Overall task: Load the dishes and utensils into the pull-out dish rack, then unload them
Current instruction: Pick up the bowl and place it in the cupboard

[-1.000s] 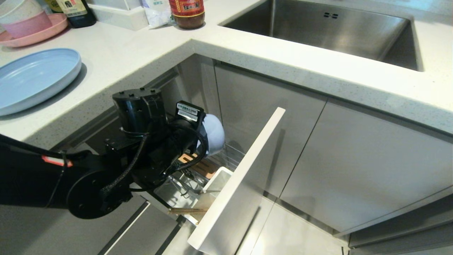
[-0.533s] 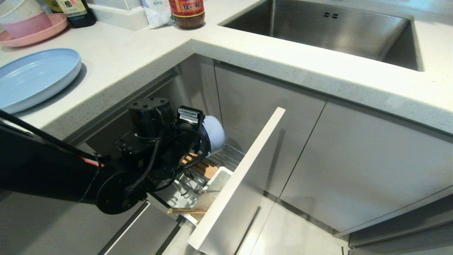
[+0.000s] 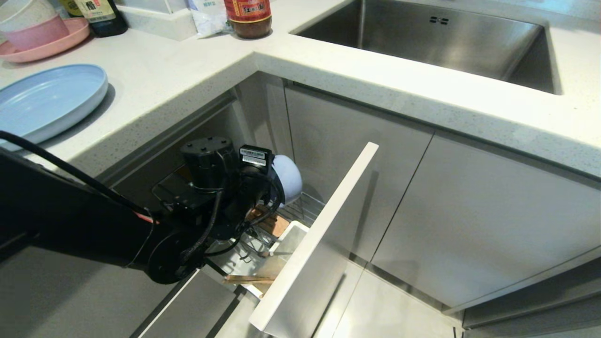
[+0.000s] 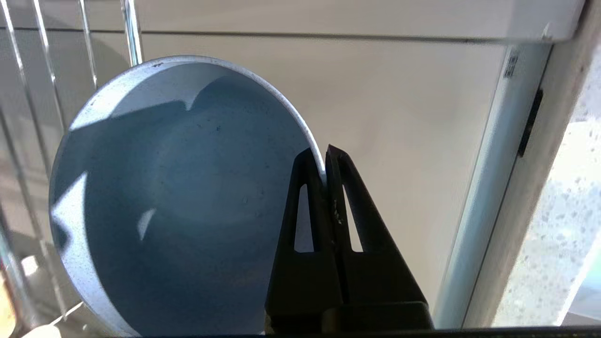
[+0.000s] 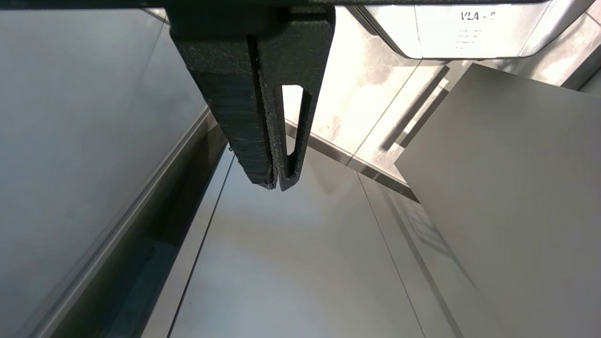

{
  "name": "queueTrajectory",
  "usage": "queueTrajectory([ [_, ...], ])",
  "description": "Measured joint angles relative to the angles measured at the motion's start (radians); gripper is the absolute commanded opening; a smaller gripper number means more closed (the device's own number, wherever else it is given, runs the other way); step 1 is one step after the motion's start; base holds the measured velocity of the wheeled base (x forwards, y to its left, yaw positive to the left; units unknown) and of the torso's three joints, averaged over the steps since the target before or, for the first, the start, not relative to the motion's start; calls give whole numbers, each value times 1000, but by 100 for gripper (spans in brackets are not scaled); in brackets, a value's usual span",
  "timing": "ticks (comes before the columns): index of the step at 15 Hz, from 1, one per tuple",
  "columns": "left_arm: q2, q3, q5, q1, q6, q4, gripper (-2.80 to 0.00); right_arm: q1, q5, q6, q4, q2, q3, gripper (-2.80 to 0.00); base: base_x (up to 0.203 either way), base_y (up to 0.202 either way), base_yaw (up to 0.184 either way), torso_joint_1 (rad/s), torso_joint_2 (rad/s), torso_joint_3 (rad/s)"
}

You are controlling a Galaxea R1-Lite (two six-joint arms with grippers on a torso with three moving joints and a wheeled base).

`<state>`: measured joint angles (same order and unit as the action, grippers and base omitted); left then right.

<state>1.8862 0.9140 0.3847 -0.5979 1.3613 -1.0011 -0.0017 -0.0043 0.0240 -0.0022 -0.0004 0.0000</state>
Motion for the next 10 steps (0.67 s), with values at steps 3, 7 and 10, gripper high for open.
queueTrajectory([
  [3,21,4,0,1,-1,-69,-280,0,0,0,0,0,0,-280,0,0,0,0,0,0],
  [7,52,8,7,-1,0,-78,-280,0,0,0,0,0,0,-280,0,0,0,0,0,0],
  [10,70,8,10,0,1,-93,-280,0,0,0,0,0,0,-280,0,0,0,0,0,0],
])
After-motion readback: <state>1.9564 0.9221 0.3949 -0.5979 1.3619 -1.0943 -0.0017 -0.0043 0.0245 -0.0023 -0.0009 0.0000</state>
